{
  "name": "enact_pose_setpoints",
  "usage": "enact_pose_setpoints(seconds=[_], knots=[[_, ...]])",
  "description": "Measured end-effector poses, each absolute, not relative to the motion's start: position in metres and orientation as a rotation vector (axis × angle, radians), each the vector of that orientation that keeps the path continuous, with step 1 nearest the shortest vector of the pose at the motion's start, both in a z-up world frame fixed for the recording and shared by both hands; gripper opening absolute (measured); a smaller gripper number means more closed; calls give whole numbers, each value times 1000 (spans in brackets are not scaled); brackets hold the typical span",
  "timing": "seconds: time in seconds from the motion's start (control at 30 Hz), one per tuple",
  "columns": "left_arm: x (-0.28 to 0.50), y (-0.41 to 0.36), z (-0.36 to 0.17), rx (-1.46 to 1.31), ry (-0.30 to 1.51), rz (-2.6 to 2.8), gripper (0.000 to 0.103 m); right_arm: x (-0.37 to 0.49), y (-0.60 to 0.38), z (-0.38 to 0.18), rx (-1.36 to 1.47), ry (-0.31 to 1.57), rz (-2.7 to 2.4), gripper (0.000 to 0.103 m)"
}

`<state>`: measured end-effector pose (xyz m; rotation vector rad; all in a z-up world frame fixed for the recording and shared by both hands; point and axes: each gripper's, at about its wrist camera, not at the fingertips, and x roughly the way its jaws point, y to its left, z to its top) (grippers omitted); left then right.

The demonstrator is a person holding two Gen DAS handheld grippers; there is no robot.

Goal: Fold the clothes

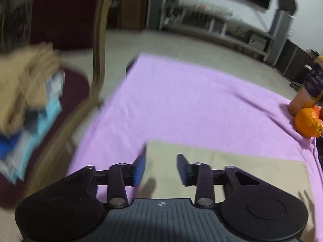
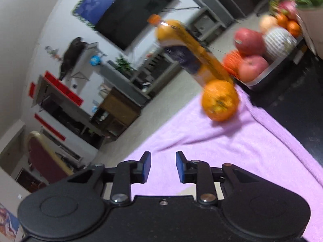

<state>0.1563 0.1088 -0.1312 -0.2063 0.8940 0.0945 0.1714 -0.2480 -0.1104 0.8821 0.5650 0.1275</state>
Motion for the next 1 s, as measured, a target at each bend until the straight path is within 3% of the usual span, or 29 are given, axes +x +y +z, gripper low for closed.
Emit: enact_pose_setpoints(seconds=[0.27, 0.33, 0.37, 0.43, 0.5, 0.57, 0.6, 0.73, 0.77, 0.87, 1.0], knots=[[205, 102, -178, -141, 977, 125, 22, 223, -230, -182, 952, 851, 133, 25], [207, 111, -184, -179, 1003, 151, 28, 224, -236, -194, 979, 888, 99, 24], [206, 113, -182, -177, 1001, 161, 27, 225, -239, -200, 992, 906, 82, 7], [203, 120, -178, -162, 989, 227, 33, 226, -245, -212, 1019, 943, 48, 0], [199, 129, -173, -127, 977, 324, 33, 214, -259, -207, 1032, 897, -55, 1], [191, 137, -167, -70, 957, 412, 25, 196, -271, -192, 983, 840, -206, 13], [186, 140, -162, -59, 946, 428, 24, 186, -276, -185, 1009, 812, -209, 13], [142, 151, -133, -141, 882, 343, 26, 146, -287, -158, 1154, 704, -64, 16], [130, 151, -127, -161, 862, 306, 31, 136, -287, -150, 1162, 676, -12, 20], [102, 142, -120, -198, 832, 193, 32, 109, -279, -137, 1145, 627, 56, 26], [85, 114, -126, -189, 837, 46, 31, 104, -261, -143, 1170, 699, 111, 26]])
